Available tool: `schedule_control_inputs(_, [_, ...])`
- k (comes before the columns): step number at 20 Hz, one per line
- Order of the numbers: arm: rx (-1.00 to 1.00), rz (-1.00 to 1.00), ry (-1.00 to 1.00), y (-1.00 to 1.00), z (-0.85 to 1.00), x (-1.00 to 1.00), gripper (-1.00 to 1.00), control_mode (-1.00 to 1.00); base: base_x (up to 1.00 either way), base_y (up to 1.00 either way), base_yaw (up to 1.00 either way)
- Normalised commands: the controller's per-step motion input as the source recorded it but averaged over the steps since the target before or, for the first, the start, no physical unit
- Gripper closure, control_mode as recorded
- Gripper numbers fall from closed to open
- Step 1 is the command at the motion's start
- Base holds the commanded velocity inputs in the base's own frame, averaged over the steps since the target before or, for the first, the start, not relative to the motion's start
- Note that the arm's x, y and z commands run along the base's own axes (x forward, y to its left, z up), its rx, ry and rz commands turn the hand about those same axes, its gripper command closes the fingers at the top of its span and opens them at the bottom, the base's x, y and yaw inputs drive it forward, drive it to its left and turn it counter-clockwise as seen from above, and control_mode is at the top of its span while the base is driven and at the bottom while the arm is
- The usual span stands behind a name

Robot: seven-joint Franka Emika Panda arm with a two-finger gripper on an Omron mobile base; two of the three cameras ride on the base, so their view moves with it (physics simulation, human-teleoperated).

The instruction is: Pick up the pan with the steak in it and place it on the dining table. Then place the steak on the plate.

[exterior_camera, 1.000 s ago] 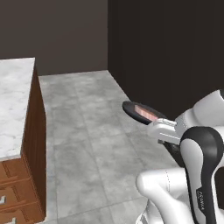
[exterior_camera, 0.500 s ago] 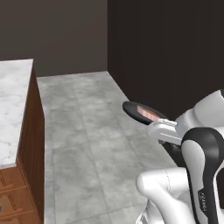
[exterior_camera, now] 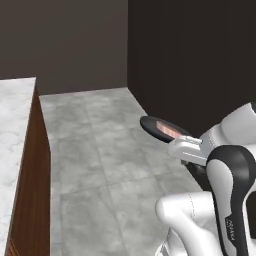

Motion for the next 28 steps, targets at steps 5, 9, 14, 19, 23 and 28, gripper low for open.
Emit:
schedule_control_inputs(5, [0.00, 0.00, 0.00, 0.00, 0.00, 0.00, 1.00, 1.00, 1.00, -0.08, -0.01])
schedule_control_inputs(9, [0.00, 0.00, 0.00, 0.00, 0.00, 0.00, 1.00, 1.00, 1.00, -0.09, -0.01])
schedule_control_inputs(14, [0.00, 0.00, 0.00, 0.00, 0.00, 0.00, 1.00, 1.00, 1.00, -0.11, -0.01])
schedule_control_inputs(19, [0.00, 0.00, 0.00, 0.00, 0.00, 0.00, 1.00, 1.00, 1.00, -0.09, -0.02])
schedule_control_inputs(23, [0.00, 0.00, 0.00, 0.00, 0.00, 0.00, 1.00, 1.00, 1.00, -0.05, -0.02])
schedule_control_inputs(28, [0.00, 0.00, 0.00, 0.00, 0.00, 0.00, 1.00, 1.00, 1.00, -0.04, -0.02])
